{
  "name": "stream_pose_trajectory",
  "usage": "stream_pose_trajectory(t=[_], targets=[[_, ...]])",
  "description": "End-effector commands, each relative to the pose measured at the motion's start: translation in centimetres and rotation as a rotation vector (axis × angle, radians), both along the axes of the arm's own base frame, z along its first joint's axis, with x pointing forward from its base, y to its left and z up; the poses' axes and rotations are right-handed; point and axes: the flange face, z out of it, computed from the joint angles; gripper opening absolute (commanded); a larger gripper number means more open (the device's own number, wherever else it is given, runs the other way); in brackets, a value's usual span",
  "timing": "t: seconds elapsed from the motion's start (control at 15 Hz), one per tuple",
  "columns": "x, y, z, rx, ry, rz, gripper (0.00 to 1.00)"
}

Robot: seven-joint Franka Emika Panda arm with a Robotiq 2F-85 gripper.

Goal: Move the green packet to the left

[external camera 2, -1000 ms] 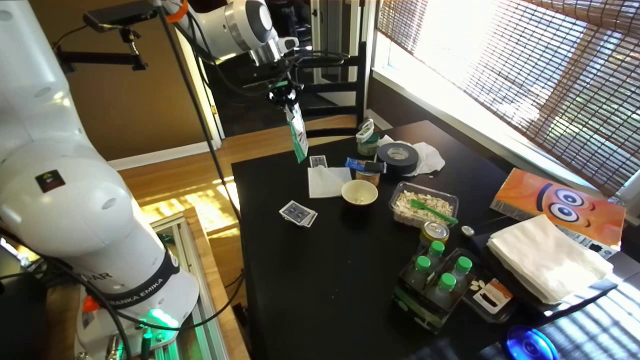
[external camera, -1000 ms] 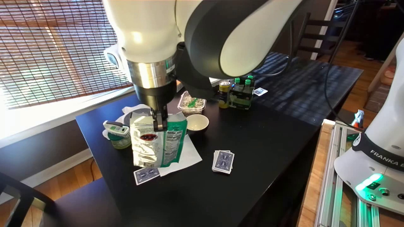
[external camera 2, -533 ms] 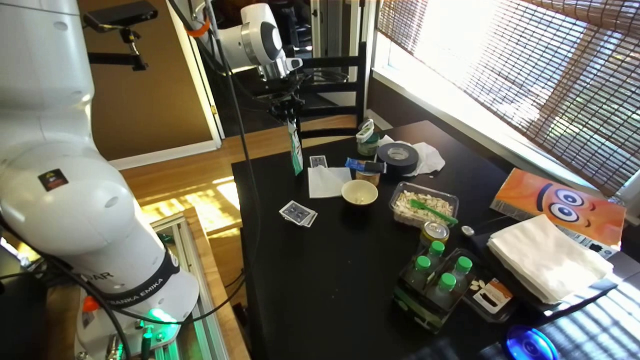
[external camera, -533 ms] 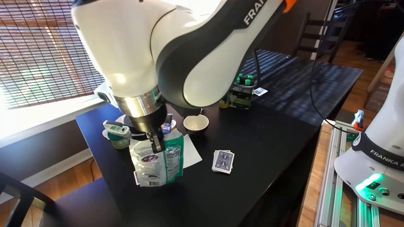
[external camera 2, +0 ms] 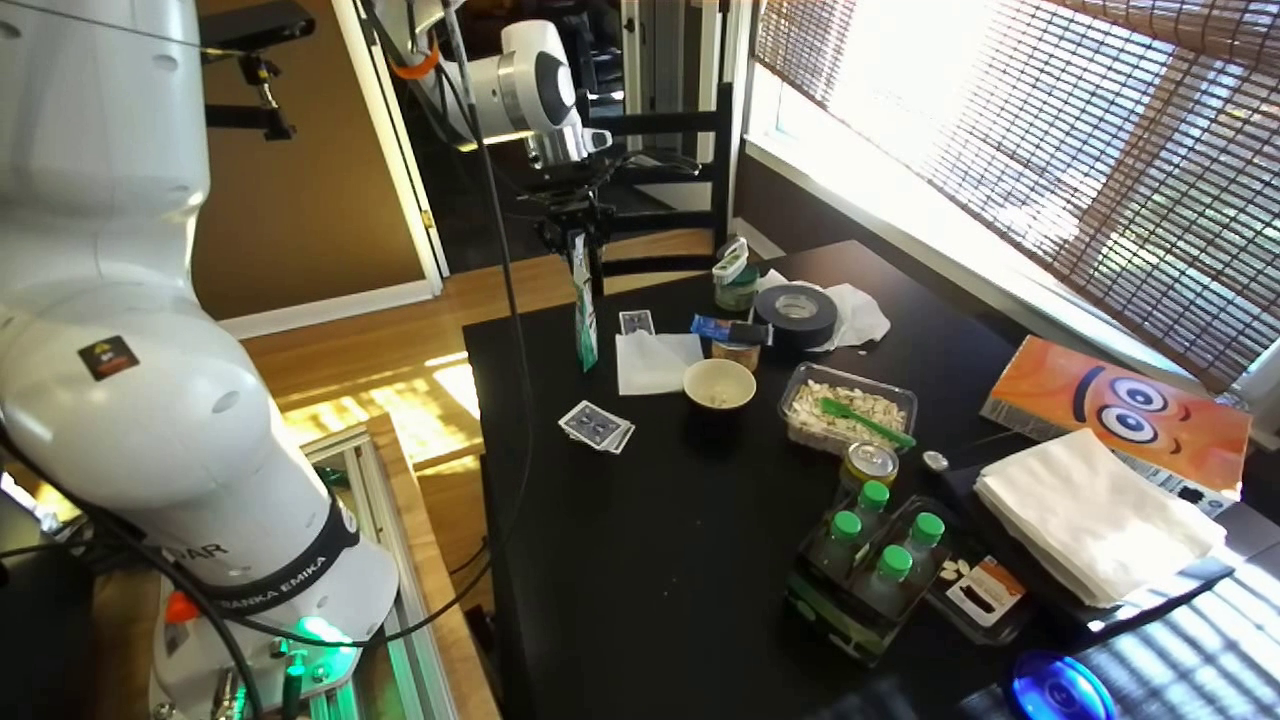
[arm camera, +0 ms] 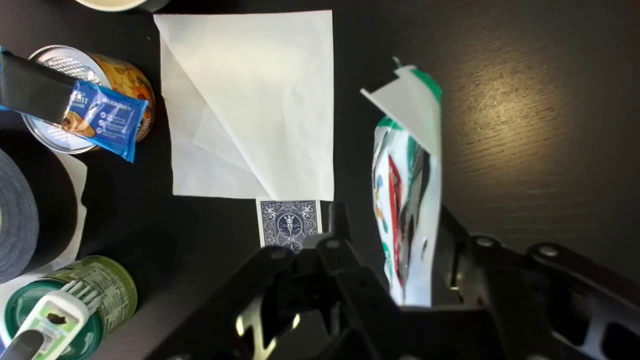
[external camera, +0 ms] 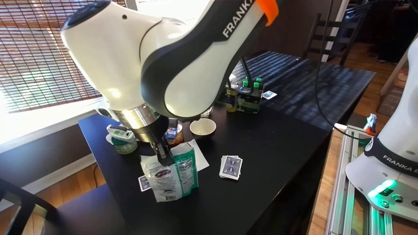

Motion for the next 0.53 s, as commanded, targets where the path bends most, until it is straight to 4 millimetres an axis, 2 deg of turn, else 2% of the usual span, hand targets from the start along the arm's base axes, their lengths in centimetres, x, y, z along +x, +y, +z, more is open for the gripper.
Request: stream_pose_trajectory(t=[0.0,0.2,0.27,0.33,0.4,0.47], targets=[[0.7,-1.0,3.5,0.055,-0.042,-0.045,0.76],[0.1,-3.5,8.9,0.176,-0.168,-0.119,0.96],[-0.5,-4.4,10.7,0.217,-0.209,-0.131,0.99],[1.8,-2.2,7.5,0.164,-0.144,-0.096,1.0],[1.6,-2.8,8.9,0.171,-0.167,-0.1,0.92],[1.6,-2.9,9.3,0.168,-0.171,-0.102,0.99]])
